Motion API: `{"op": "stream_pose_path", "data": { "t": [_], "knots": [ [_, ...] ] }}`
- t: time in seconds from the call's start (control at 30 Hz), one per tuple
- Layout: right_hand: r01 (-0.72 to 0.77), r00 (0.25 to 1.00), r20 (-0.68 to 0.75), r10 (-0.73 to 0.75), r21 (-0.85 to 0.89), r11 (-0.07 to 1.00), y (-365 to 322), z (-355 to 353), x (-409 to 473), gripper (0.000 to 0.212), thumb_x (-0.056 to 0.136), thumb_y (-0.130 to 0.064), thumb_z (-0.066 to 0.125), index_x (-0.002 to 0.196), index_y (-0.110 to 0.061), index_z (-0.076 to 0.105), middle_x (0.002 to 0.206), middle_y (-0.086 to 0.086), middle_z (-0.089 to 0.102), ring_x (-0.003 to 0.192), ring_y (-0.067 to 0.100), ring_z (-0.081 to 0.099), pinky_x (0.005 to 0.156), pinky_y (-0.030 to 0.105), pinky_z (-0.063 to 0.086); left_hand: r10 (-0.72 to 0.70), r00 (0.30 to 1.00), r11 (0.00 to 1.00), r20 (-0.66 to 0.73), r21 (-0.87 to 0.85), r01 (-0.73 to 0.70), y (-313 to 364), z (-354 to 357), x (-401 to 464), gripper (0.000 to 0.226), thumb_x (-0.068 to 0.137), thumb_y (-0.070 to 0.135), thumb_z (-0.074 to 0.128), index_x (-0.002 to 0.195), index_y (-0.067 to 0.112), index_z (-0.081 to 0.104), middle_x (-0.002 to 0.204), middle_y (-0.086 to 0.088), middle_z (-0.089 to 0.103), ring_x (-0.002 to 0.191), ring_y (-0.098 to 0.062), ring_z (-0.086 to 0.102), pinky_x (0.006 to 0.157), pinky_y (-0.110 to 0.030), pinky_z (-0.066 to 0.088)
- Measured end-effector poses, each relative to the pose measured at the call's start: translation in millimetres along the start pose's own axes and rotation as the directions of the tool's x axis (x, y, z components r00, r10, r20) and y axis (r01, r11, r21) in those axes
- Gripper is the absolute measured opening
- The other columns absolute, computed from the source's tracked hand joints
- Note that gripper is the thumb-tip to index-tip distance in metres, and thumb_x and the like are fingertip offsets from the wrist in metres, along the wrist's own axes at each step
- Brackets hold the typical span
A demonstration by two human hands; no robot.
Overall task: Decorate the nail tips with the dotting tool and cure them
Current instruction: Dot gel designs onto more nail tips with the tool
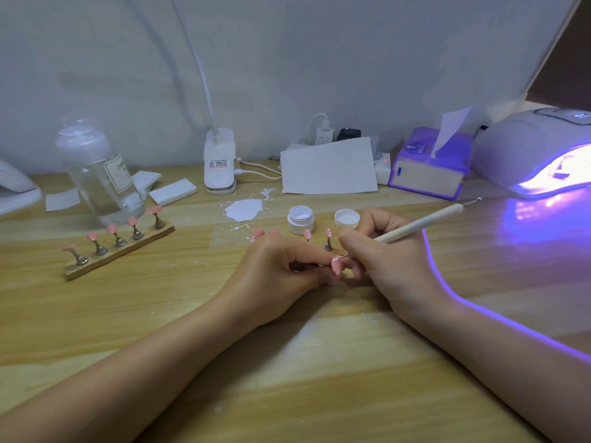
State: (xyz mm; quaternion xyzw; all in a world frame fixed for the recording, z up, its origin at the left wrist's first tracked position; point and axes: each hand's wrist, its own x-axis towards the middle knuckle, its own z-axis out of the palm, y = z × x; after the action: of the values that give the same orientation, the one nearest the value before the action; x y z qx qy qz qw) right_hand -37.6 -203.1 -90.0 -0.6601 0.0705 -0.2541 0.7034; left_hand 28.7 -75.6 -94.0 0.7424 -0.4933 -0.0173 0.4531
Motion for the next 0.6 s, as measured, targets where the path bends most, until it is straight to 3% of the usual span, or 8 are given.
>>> {"op": "stream_pose_path", "data": {
  "t": [0.13,0.3,0.47,0.6],
  "knots": [
    [-0.004,1.0,-0.011,0.004,0.006,1.0,1.2,0.1,1.3,0.037,0.074,0.01,0.052,0.051,-0.011,0.032,0.033,0.002,0.034,0.034,0.015,0.054,0.039,0.021,0.042,0.021,1.0,1.0,-0.007,-0.015,-0.022,0.6,-0.1,0.2,0.027,0.079,0.011,0.069,0.08,0.038,0.067,0.049,0.028,0.055,0.051,0.008,0.04,0.073,0.004,0.028],
    [0.004,1.0,-0.008,-0.004,-0.015,1.0,1.3,-0.4,0.7,0.036,0.073,0.009,0.053,0.05,-0.011,0.033,0.034,0.003,0.035,0.036,0.015,0.055,0.038,0.018,0.038,0.027,1.0,1.0,0.001,0.011,-0.027,0.2,0.0,0.4,0.026,0.079,0.008,0.069,0.083,0.034,0.068,0.046,0.031,0.051,0.05,0.012,0.039,0.074,0.006,0.027],
    [0.001,1.0,-0.007,-0.001,-0.022,1.0,1.4,0.0,1.4,0.035,0.073,0.008,0.053,0.051,-0.011,0.033,0.033,0.001,0.036,0.036,0.015,0.056,0.041,0.02,0.038,0.02,1.0,0.999,0.004,-0.044,-0.02,-1.4,-0.1,1.0,0.025,0.079,0.008,0.069,0.083,0.033,0.07,0.05,0.026,0.057,0.052,0.008,0.039,0.062,-0.007,0.032],
    [0.006,1.0,-0.004,-0.006,-0.04,0.999,0.8,-0.4,0.6,0.034,0.072,0.008,0.053,0.051,-0.011,0.034,0.034,0.003,0.036,0.037,0.016,0.056,0.04,0.018,0.038,0.024,1.0,0.999,-0.004,-0.024,-0.024,-1.4,0.5,0.5,0.024,0.079,0.01,0.069,0.084,0.034,0.069,0.05,0.029,0.055,0.052,0.01,0.042,0.072,0.004,0.029]
  ]
}}
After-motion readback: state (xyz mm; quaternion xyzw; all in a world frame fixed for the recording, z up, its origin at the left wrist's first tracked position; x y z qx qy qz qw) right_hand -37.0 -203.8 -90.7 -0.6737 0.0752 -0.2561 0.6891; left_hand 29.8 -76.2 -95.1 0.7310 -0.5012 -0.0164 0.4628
